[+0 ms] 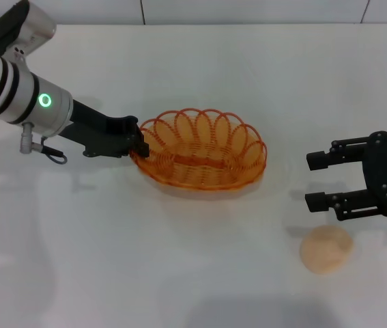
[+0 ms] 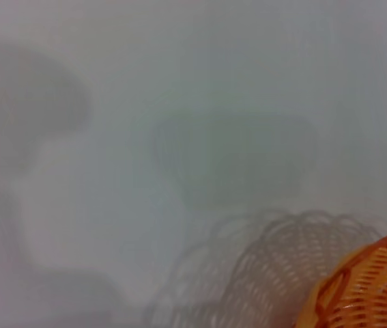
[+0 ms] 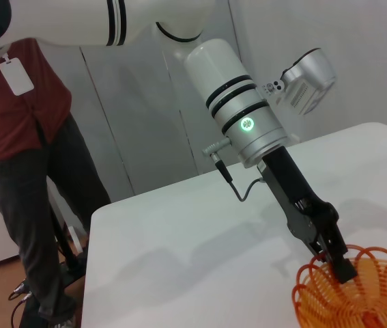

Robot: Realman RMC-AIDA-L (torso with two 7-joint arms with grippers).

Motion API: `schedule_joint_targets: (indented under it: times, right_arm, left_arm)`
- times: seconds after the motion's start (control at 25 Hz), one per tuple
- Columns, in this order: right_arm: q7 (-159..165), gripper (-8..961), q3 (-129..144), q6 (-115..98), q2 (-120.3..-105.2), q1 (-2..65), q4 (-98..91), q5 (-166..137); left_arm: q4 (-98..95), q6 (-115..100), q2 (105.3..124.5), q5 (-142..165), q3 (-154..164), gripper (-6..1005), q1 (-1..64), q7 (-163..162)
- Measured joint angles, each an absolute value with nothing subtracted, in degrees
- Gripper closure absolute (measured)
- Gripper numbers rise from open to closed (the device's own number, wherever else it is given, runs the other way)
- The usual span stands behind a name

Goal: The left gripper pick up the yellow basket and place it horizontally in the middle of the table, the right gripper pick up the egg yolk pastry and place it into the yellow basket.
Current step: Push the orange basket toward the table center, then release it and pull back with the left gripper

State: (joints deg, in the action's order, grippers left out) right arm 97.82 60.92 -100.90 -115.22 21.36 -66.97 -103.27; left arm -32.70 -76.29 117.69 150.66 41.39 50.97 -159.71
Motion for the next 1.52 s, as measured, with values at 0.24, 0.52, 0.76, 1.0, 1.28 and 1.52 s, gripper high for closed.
schedule_joint_targets:
  times: [0.24,0.52,0.76,1.0,1.28,1.52]
  right_arm:
    - [97.8,290,60.9,-100.9,-115.22,21.4,-67.0,-103.3]
    - [97.8,292,60.9,-100.9,-115.22,21.4,-67.0,-103.3]
    - [97.8,293,60.9,-100.9,-115.22,21.4,-67.0,-103.3]
    - [97.8,294,60.9,-100.9,-115.22,21.2,-67.0,-103.3]
    - [97.8,295,60.9,-100.9,-115.22,21.2,-67.0,-103.3]
    - [97.8,297,60.9,-100.9,-115.22,21.2,-67.0,-103.3]
  left_arm:
    - [-32.8,-76.3,117.59,150.7,41.4,858,51.0,-159.8]
    - [-32.7,-76.3,117.63,150.6,41.4,829,50.7,-159.8]
    - [-32.8,-76.5,117.58,150.1,41.4,803,50.9,-159.5]
    - [-32.9,-76.7,117.59,148.7,41.4,778,50.7,-159.4]
    - [-32.9,-76.9,117.56,147.3,41.3,688,50.4,-158.8]
    - [-33.0,-77.3,117.49,146.9,41.3,542,50.5,-158.3]
